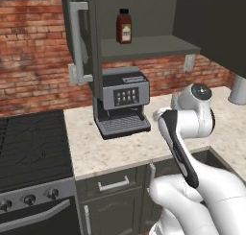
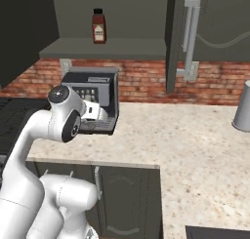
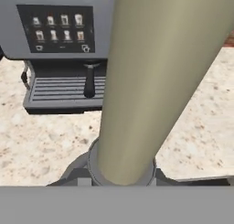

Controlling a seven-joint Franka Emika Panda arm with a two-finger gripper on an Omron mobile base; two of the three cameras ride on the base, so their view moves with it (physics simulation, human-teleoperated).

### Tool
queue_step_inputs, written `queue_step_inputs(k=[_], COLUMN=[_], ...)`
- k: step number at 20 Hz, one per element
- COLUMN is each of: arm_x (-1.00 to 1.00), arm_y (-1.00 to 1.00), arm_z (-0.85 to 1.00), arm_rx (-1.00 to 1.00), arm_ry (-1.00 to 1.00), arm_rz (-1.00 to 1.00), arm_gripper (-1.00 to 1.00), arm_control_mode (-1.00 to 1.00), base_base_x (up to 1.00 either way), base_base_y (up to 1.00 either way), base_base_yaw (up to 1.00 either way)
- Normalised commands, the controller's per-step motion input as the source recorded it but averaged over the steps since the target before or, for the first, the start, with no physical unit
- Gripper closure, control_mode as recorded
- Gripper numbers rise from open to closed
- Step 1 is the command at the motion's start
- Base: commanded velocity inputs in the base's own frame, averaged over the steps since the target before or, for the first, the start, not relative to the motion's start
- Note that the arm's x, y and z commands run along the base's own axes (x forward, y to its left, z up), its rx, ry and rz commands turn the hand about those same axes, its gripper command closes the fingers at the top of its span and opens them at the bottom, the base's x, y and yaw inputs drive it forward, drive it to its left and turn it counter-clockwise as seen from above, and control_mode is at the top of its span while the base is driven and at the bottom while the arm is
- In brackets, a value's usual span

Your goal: Pick the candle and candle from the dining table and place them in the open cabinet. Close the cabinet after placing the objects.

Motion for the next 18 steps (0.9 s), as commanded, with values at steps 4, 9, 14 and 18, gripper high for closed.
queue_step_inputs(k=[4,9,14,18], arm_x=[0.01,0.01,0.20,0.37], arm_y=[0.00,-0.02,-0.25,-0.37], arm_z=[0.89,0.90,0.65,0.54], arm_rx=[-0.09,-0.07,0.00,0.00], arm_ry=[-0.11,-0.11,-0.07,-0.04], arm_rz=[-0.09,-0.07,-0.03,0.00], arm_gripper=[1.00,1.00,1.00,1.00], arm_control_mode=[-1.00,-1.00,-1.00,-1.00], base_base_x=[0.00,0.00,0.00,0.00], base_base_y=[0.00,0.00,0.00,0.00], base_base_yaw=[0.00,0.00,0.00,0.00])
